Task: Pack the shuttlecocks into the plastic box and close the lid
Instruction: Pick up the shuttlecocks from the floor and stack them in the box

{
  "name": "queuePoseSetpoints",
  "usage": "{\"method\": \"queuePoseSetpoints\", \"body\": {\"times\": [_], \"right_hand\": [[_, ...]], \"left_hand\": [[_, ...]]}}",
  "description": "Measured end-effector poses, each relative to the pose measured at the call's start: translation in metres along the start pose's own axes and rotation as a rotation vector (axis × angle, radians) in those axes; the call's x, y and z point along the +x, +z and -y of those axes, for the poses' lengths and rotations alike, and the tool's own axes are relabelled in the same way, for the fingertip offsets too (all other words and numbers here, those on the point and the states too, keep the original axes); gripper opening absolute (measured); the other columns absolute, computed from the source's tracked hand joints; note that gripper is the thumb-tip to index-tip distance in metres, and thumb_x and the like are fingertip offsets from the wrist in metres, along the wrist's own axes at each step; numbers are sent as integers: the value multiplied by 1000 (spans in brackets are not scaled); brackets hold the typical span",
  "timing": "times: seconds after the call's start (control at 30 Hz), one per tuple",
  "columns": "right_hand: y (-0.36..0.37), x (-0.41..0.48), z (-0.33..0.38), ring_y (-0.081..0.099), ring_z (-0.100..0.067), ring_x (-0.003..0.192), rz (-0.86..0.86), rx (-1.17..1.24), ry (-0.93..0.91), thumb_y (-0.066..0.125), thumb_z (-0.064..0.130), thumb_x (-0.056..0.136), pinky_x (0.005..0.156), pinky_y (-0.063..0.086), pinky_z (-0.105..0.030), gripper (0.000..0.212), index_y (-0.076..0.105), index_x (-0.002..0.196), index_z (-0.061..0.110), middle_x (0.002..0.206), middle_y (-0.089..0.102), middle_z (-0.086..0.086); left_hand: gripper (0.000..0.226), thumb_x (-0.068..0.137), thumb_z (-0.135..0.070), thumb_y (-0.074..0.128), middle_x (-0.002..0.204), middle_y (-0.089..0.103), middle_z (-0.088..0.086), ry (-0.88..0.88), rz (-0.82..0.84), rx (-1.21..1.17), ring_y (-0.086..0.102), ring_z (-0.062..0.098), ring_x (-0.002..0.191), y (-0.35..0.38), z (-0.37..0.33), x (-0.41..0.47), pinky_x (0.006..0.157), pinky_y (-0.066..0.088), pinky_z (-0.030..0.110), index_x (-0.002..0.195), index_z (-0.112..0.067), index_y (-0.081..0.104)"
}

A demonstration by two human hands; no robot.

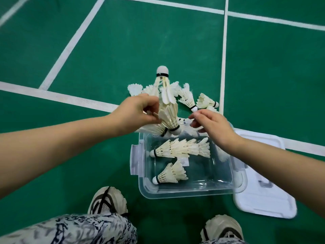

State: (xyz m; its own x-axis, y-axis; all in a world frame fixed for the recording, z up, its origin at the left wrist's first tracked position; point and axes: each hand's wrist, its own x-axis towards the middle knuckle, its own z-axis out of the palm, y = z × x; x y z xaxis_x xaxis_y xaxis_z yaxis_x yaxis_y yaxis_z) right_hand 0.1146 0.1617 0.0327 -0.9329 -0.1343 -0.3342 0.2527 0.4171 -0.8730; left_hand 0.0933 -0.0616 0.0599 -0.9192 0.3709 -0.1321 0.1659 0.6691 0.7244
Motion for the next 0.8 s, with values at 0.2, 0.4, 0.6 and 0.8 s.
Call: {"method": "queuePoseSetpoints", "body": {"times": [0.2, 0.4, 0.6, 0.8], "right_hand": [[18, -2, 8, 63, -18, 103, 299, 277, 90, 62, 41, 76, 91, 49, -33, 48, 54, 117, 18, 111, 66, -2], [23, -8, 2, 66, -16, 77, 214, 481, 156, 60, 19, 83, 76, 53, -27, 17, 61, 99, 12, 86, 69, -3], [18, -2, -1, 59, -18, 82, 4, 514, 196, 58, 25, 88, 78, 48, -32, 7, 59, 89, 19, 85, 64, 0], [-12, 1, -16, 55, -11, 70, -16, -391, 73, 65, 31, 81, 52, 42, -20, 32, 53, 109, 21, 91, 59, 2]], "left_hand": [[29, 69, -10, 76, 71, 43, -11, 18, 207, -41, 45, 4, 67, 36, -12, -12, 66, 40, 13, 65, -27, 53], [41, 69, -11, 75, 72, 38, -8, -39, 266, -60, 44, 5, 66, 54, -12, -15, 64, 35, 10, 57, -32, 43], [40, 68, -12, 76, 96, 50, -1, -42, 293, -54, 52, 17, 79, 55, -9, -16, 77, 44, 24, 56, -30, 43], [40, 68, -9, 76, 104, 53, 4, -91, 237, -47, 50, 16, 74, 54, 8, -21, 76, 43, 21, 56, -28, 43]]}}
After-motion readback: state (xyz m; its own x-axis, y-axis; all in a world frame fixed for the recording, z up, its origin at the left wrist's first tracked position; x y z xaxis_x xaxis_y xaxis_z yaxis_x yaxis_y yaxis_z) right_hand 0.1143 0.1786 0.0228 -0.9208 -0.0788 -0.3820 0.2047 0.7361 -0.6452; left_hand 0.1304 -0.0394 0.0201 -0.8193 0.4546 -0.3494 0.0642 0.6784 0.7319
